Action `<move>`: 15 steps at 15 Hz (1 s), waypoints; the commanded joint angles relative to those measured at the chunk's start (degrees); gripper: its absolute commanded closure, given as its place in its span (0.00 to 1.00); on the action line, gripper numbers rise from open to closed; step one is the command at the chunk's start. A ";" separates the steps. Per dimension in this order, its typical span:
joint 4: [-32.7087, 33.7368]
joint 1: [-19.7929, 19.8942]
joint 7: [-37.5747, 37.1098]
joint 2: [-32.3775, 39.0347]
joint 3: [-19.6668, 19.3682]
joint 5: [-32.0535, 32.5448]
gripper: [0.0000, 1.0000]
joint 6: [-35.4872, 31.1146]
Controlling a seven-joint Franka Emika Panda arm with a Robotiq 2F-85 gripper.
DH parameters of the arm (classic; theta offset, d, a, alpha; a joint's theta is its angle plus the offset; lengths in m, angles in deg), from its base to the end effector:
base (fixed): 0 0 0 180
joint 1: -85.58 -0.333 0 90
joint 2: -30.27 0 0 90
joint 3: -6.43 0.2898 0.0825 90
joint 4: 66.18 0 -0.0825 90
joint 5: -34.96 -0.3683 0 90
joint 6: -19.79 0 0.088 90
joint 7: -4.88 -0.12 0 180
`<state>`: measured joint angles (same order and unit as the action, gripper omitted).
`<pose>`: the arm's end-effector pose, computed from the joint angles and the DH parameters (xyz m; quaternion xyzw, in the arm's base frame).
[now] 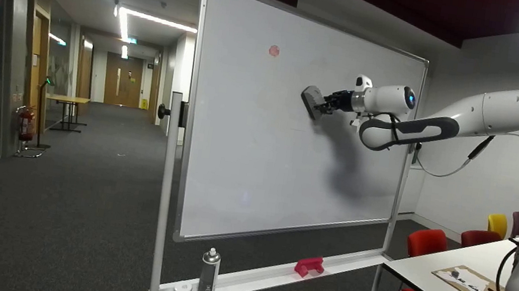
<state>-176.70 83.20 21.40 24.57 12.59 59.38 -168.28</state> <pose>0.5447 0.1287 0.6786 0.6739 0.3337 0.6381 0.1657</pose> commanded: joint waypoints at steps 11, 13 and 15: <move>-6.40 -0.39 4.28 2.58 -0.90 1.40 0.68 -2.21; -5.31 -0.50 4.15 1.85 -0.81 1.18 0.68 -2.41; -3.91 -0.74 4.01 0.80 -0.60 0.96 0.68 -2.19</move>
<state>-184.71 83.05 23.81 24.57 12.59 60.44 -169.66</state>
